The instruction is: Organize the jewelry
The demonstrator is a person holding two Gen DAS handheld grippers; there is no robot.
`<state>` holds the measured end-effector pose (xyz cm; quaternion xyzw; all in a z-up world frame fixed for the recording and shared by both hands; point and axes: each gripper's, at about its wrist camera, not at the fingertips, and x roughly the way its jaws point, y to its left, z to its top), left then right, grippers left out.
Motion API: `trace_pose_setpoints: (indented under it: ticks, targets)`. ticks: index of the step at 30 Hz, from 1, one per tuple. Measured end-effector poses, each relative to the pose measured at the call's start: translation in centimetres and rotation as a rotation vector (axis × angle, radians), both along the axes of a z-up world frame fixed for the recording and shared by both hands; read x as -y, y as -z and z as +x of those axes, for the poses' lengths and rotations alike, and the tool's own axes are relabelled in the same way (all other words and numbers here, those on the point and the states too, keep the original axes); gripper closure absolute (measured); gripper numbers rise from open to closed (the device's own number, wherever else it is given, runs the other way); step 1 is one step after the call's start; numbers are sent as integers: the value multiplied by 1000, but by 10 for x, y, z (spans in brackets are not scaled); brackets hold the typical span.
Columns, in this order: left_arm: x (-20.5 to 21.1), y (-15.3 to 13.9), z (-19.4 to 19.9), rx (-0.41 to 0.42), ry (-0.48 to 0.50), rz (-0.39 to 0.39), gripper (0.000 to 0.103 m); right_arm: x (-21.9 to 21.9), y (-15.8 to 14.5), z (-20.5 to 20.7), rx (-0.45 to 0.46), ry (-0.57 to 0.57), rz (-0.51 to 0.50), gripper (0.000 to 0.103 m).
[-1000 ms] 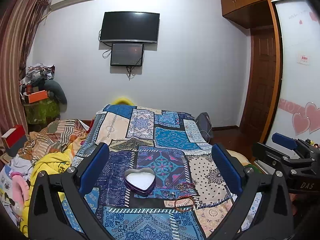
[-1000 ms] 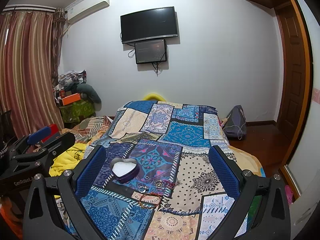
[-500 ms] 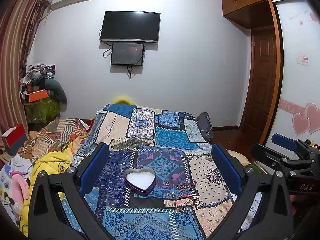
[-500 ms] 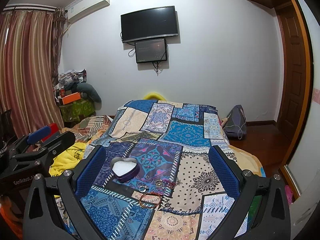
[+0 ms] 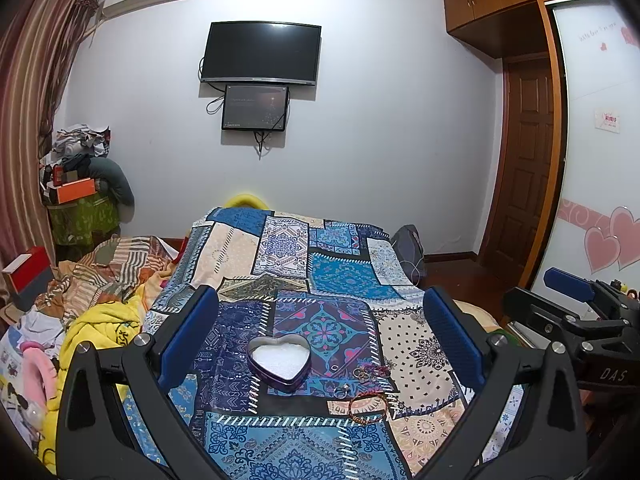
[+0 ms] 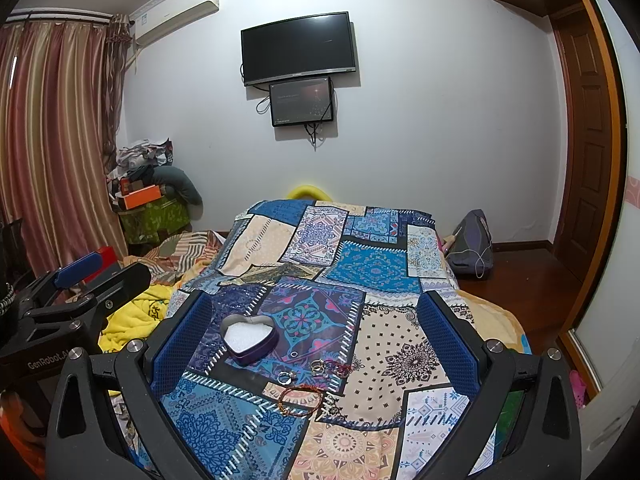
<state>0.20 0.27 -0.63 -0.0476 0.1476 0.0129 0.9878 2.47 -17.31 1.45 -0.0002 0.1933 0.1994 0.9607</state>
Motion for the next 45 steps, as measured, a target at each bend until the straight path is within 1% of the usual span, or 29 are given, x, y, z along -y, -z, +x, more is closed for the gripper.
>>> trace_pose_setpoints:
  ticks: [10,11,19,29,35,40,45]
  targets:
    - [0,0,1,-1,-1,1,0,0,0,0,-1,-1,0,1]
    - [0,0,1,-1,-1,1,0,-1,4,1,0,-1,0,1]
    - [0,0,1,-1,-1,0,0,-4,7,1,1,1,-8,1]
    - [-4,7,13,-25,-12,4,0,-1,13,15,-36,17,-19,1]
    - [-10,25,31,-86,-17,-9,0,3,31,32,-88,49,-33,1]
    - [-17,50,53,-181,-13,-26,0,10,56,54,-186,78,-52,1]
    - [-17,84,75,-286,-15,-7,0,16,80,70,-267,83,-66,1]
